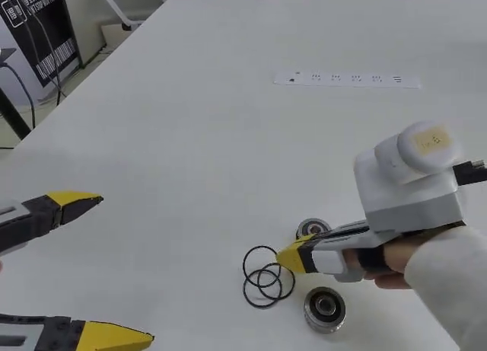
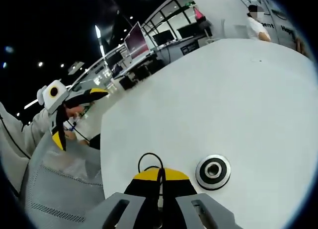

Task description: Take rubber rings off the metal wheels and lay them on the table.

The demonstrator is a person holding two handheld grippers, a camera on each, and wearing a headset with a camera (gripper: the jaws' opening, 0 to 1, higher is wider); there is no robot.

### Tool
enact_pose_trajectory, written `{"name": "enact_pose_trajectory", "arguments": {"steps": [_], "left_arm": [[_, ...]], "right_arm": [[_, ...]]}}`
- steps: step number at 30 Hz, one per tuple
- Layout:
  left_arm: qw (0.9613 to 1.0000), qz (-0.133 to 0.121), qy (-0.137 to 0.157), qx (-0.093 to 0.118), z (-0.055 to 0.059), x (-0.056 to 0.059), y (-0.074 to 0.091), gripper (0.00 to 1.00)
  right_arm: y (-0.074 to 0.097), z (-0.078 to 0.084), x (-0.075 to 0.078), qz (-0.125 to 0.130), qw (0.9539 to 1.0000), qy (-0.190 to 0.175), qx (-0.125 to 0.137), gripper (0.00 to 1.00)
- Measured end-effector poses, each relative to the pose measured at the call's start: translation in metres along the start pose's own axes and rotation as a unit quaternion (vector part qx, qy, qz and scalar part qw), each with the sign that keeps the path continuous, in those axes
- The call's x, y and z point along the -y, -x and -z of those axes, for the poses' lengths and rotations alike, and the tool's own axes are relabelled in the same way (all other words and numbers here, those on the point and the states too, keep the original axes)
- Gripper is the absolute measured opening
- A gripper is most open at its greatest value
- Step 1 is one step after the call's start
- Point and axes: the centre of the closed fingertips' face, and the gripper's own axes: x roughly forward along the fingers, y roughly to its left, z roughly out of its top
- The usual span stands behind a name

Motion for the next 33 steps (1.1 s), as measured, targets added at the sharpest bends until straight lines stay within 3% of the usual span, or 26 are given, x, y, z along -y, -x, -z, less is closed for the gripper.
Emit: {"name": "enact_pose_trajectory", "arguments": {"steps": [19,33], "left_arm": [[1.0,-0.004,0.005,-0.003,0.001,0.002,0.002,1.0],[1.0,-0.001,0.001,-0.003,-0.003,-0.001,-0.003,1.0]], "right_arm": [[-0.006,0.003,0.005,0.019,0.9995,0.023,-0.011,0.0],[0.02,-0.013,0.013,0.04,0.998,0.04,0.027,0.03]]}}
